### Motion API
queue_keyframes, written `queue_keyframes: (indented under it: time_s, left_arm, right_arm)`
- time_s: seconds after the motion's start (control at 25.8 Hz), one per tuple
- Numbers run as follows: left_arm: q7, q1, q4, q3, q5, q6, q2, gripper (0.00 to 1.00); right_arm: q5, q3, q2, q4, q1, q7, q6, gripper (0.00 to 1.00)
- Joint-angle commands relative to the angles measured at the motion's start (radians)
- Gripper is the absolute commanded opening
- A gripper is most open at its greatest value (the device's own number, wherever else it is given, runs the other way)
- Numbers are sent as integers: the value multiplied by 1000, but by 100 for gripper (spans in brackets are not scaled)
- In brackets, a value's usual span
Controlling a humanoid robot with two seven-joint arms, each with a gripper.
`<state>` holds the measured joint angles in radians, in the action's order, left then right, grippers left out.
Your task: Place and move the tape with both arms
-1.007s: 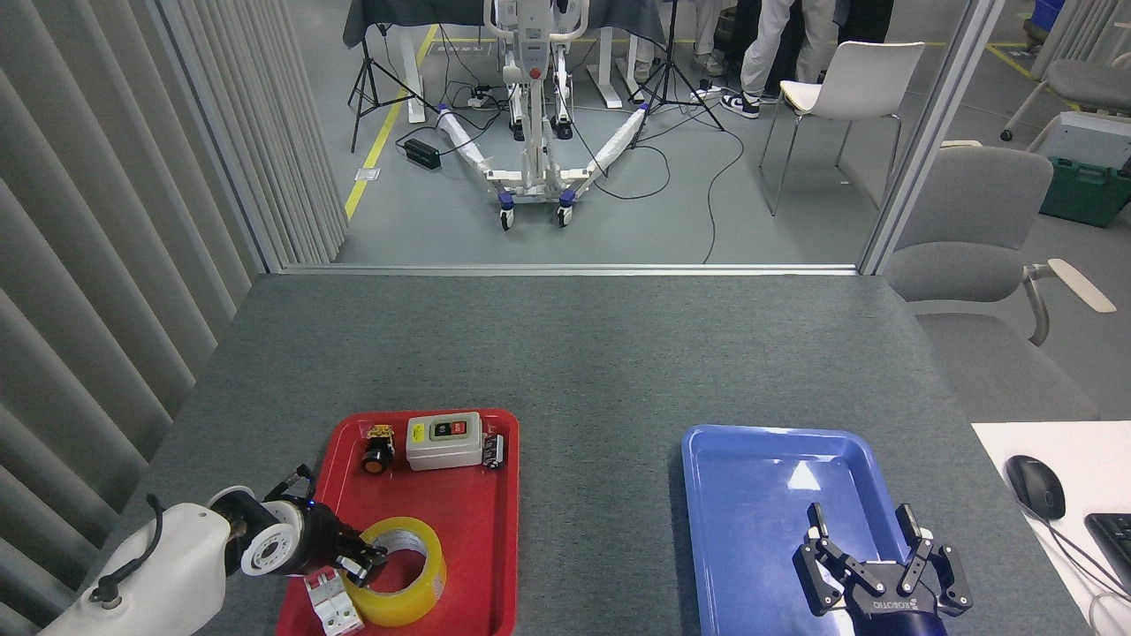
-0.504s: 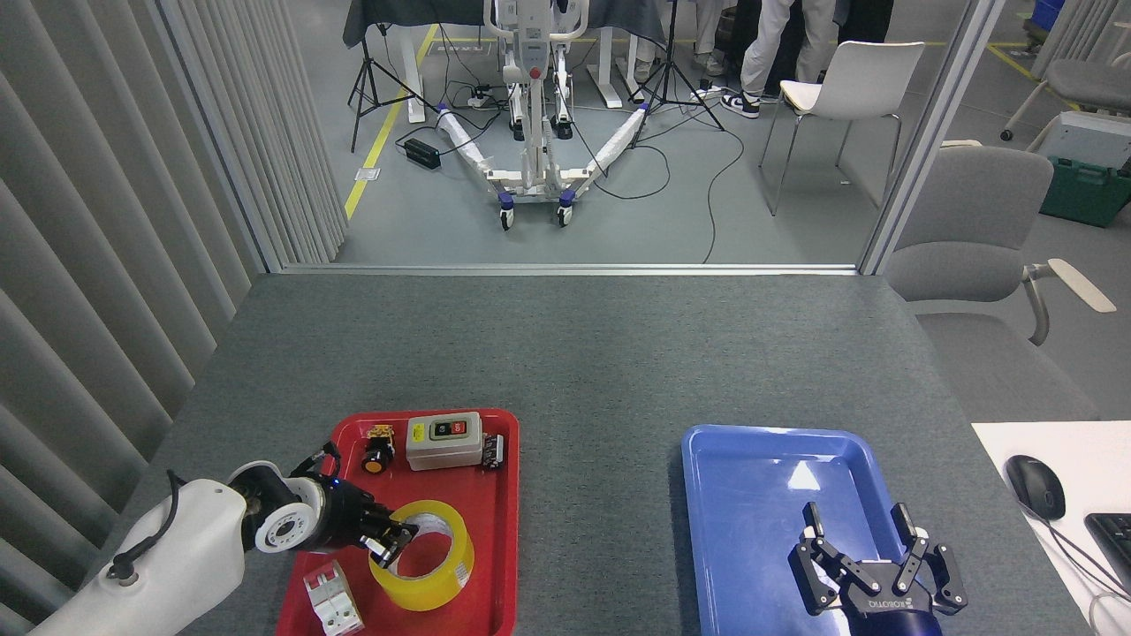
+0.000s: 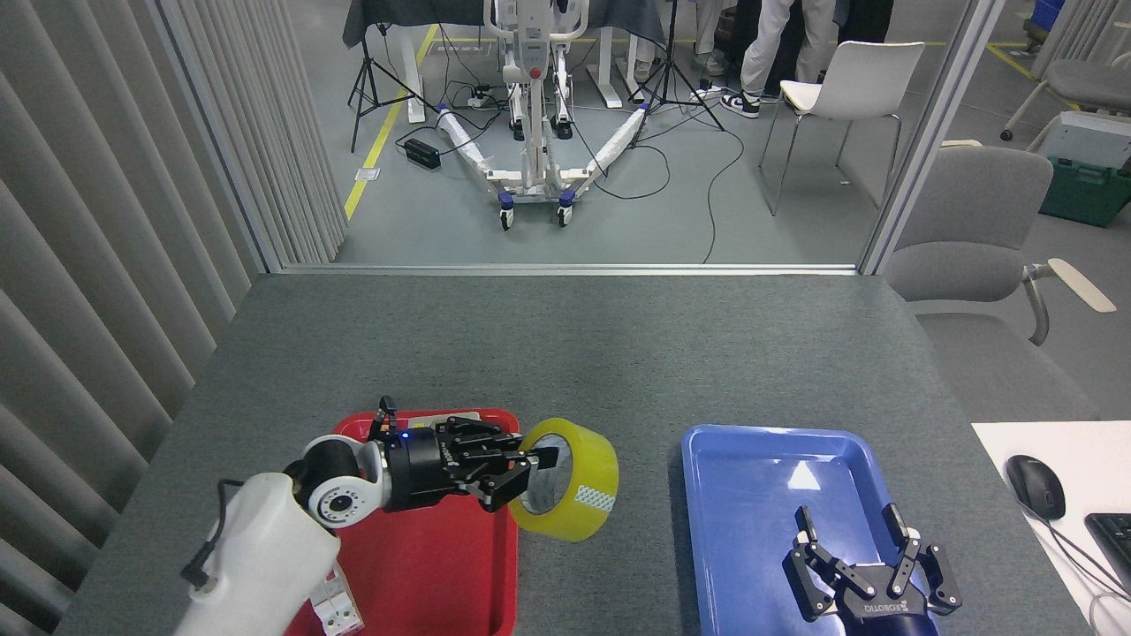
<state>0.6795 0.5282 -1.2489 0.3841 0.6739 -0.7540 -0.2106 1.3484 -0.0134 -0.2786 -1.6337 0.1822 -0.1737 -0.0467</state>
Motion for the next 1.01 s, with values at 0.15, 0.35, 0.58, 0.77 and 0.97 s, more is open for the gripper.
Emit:
queue_keyframes:
  time_s: [0.15, 0.35, 0.58, 0.77, 0.97]
  left_arm:
    - [-98, -50, 154, -159, -65, -31, 209, 0]
    - [-103, -79, 255, -156, -171, -31, 218, 0]
    - [-104, -119, 247, -100, -168, -31, 229, 0]
    - [-124, -137, 236, -14, -168, -31, 229, 0]
    - [-140, -137, 230, 35, -166, -31, 231, 0]
  right_arm:
    - [0, 3, 7, -9, 23, -1, -36, 100]
    - [5, -89, 4, -69, 123, -3, -251, 99]
    - [3, -148, -25, -77, 143, -27, -682, 100]
    - [-6, -140, -53, -74, 126, -53, -739, 100]
    - [-6, -135, -60, -75, 125, -101, -739, 99]
